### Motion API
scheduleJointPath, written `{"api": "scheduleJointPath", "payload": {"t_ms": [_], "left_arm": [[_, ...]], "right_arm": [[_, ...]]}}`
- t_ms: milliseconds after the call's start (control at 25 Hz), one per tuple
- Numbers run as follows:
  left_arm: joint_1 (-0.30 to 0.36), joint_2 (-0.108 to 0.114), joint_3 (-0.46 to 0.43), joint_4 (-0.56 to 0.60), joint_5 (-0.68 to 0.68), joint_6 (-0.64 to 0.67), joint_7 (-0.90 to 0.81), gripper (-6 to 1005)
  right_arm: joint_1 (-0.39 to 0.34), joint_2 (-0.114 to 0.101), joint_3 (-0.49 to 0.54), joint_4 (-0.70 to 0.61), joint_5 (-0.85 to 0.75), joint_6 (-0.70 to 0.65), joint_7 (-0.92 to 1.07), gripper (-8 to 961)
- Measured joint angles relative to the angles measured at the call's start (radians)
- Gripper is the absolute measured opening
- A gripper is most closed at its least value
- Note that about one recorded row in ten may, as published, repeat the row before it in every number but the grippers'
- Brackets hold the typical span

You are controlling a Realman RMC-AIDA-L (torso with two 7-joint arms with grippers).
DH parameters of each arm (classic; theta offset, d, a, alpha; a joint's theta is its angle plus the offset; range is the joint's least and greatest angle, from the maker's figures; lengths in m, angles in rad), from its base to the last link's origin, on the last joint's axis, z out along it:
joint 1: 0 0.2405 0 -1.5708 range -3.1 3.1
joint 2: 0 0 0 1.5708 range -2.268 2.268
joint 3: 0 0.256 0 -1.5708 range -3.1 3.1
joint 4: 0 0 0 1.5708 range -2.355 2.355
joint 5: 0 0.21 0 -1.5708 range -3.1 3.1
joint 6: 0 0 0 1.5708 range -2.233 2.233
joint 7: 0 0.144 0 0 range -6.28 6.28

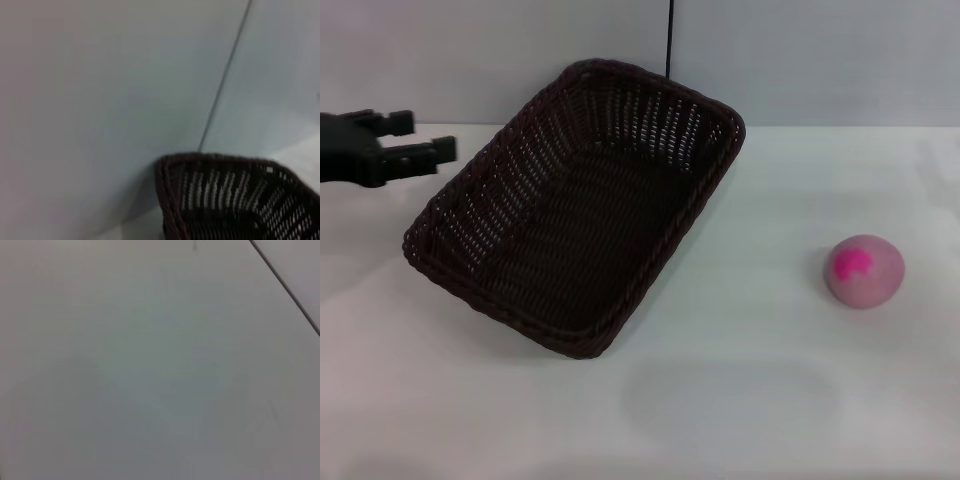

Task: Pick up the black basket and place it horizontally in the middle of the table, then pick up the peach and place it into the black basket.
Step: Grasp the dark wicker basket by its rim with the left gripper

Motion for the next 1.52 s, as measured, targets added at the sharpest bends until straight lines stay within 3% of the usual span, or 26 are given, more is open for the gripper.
{"api": "scheduleJointPath", "payload": {"t_ms": [80,200,480,760,960,1080,1160,1520], "left_arm": [[-0.009,-0.001,0.031,0.037,0.037,-0.006,-0.045,746],[-0.045,-0.007,0.213,0.166,0.218,-0.111,-0.213,734],[-0.077,-0.012,0.393,0.192,0.435,-0.226,-0.339,707],[-0.101,-0.012,0.436,0.188,0.506,-0.218,-0.386,680],[-0.112,-0.011,0.516,0.193,0.56,-0.206,-0.437,661],[-0.122,-0.012,0.609,0.198,0.668,-0.202,-0.479,650],[-0.124,-0.012,0.617,0.199,0.676,-0.199,-0.481,642],[-0.114,-0.013,0.682,0.313,0.755,-0.183,-0.5,607]], "right_arm": [[0.0,0.0,0.001,-0.001,0.001,0.0,0.0,660],[-0.003,0.0,0.001,-0.013,0.001,-0.002,0.023,660],[-0.011,0.0,0.011,-0.025,0.004,0.007,0.058,660],[-0.018,0.0,0.024,-0.025,0.009,0.008,0.058,660],[-0.013,0.0,0.025,-0.025,0.009,0.008,0.058,660],[-0.011,0.0,0.025,-0.025,0.01,0.013,0.058,660],[-0.01,0.0,0.025,-0.025,0.01,0.022,0.058,660],[-0.007,0.0,0.025,-0.035,0.011,0.041,0.06,659]]}}
